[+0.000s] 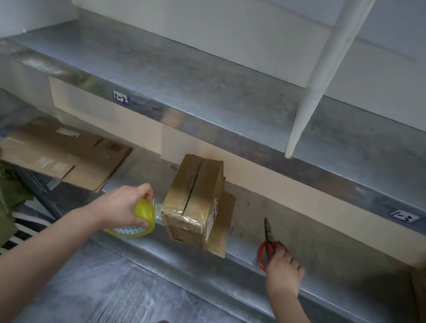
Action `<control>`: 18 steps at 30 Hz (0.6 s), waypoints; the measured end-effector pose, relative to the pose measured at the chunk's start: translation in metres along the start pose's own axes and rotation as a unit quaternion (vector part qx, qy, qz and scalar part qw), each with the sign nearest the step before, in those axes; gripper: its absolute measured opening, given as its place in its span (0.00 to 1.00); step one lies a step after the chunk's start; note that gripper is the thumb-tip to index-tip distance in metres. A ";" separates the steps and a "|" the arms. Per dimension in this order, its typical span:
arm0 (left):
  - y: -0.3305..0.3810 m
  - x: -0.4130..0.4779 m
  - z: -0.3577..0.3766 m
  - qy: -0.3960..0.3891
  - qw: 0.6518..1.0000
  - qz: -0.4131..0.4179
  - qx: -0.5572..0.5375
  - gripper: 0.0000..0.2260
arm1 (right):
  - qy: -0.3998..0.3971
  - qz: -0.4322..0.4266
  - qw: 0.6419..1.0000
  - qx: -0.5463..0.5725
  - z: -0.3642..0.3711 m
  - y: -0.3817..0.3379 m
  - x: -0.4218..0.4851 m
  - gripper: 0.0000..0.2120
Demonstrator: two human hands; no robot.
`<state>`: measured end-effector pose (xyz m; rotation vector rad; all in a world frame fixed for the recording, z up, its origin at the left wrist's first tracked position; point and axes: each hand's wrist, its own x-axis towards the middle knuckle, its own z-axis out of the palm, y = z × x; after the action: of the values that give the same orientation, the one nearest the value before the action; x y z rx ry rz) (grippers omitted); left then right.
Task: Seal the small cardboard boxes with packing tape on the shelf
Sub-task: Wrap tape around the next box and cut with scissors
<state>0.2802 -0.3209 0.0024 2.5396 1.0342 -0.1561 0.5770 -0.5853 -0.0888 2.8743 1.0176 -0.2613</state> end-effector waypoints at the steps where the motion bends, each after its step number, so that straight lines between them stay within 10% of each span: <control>1: -0.001 0.000 0.000 0.000 1.000 -0.002 -0.004 0.25 | 0.014 -0.006 1.000 -0.006 0.001 0.000 0.000 0.18; 18: -0.040 0.013 -0.011 -0.034 0.992 0.113 -0.050 0.24 | 0.136 0.082 0.951 0.264 -0.066 -0.077 -0.116 0.19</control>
<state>0.2614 -0.2822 -0.0036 2.5186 0.7029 -0.1237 0.4490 -0.5884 -0.0042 3.5408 0.8340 -0.1426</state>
